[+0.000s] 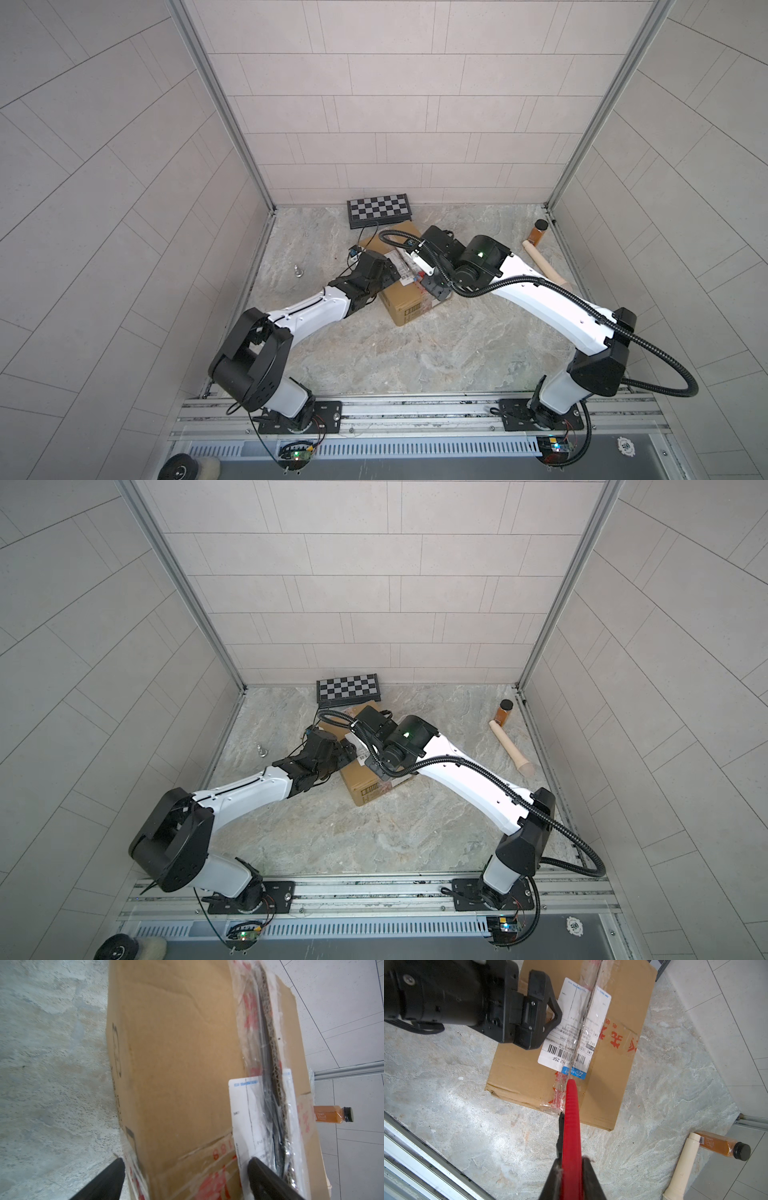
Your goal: Unpack the express box
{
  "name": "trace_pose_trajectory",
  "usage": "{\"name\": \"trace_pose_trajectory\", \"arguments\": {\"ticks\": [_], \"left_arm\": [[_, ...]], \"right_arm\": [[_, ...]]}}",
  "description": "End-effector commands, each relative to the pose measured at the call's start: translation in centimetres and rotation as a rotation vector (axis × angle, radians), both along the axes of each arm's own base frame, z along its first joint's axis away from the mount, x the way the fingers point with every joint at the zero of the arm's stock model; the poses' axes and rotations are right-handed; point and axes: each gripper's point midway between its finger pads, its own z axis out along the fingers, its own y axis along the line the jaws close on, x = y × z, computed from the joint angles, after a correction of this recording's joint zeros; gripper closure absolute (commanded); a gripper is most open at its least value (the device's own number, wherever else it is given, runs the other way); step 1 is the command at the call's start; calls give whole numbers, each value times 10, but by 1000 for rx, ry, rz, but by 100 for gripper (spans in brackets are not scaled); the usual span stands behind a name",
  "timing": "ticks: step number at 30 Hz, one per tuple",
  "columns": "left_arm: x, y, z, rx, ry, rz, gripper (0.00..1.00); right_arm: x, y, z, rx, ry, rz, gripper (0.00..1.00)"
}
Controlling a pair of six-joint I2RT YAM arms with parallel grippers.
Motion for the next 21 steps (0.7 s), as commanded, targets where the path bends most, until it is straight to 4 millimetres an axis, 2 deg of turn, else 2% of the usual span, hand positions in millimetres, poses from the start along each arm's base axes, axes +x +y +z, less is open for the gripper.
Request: {"name": "trace_pose_trajectory", "arguments": {"ticks": [1, 15, 21], "left_arm": [[-69, 60, -92, 290, 349, 21, 5], [-69, 60, -92, 290, 349, 24, 5], [-69, 60, -92, 291, 350, 24, 5]], "right_arm": [[1, -6, 6, -6, -27, -12, 100], [1, -5, -9, -23, 0, -12, 100], [3, -6, -23, -55, 18, -9, 100]]}}
